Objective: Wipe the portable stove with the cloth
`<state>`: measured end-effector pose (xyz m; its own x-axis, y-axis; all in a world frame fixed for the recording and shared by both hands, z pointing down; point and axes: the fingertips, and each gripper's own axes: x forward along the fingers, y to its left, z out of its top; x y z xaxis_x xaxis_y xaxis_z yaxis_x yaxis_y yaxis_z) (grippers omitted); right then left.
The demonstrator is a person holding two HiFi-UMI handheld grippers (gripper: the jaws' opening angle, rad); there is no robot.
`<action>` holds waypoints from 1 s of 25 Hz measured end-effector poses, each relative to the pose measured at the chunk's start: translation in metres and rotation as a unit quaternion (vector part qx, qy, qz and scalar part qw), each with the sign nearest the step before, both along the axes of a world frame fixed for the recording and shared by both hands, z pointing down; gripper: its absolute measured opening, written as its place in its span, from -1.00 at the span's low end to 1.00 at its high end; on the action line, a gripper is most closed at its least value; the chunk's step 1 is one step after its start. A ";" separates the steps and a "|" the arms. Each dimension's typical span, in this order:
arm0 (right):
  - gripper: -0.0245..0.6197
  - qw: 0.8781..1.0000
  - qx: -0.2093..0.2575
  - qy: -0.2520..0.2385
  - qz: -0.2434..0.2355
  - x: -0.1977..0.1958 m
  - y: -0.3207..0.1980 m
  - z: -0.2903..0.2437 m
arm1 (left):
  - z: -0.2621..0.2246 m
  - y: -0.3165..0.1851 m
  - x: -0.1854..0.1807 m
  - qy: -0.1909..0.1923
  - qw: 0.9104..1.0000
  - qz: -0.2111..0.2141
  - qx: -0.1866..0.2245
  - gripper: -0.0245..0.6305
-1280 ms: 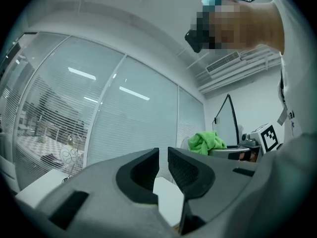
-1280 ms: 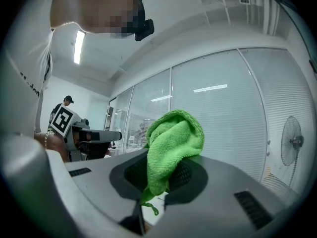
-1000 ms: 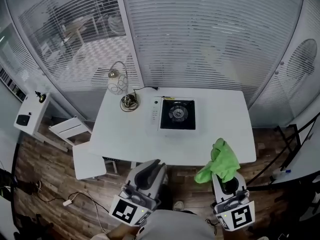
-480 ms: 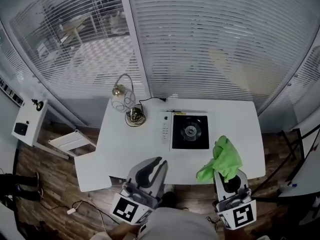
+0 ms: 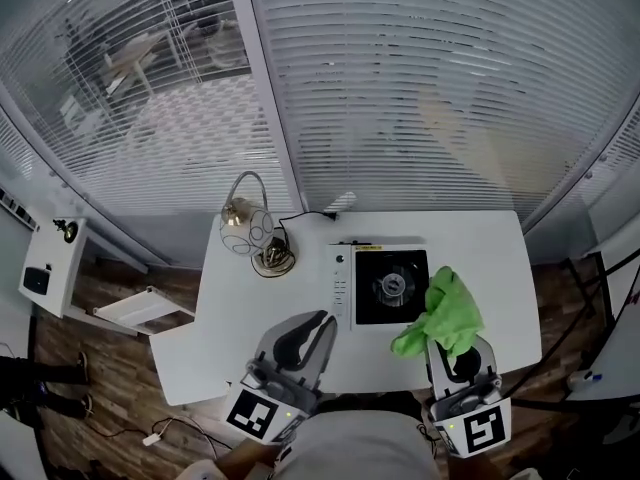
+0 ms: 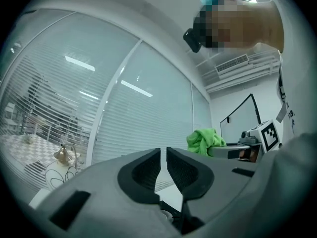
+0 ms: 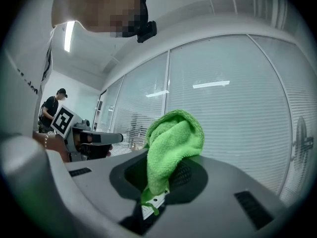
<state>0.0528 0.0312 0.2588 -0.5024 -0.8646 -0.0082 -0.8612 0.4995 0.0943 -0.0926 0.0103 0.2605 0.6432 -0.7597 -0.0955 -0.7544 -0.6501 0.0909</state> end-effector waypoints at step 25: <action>-0.77 0.997 -0.036 0.034 -0.062 -0.052 -0.019 0.115 | 0.125 -0.058 -0.001 -0.053 0.995 0.032 -0.080 -0.88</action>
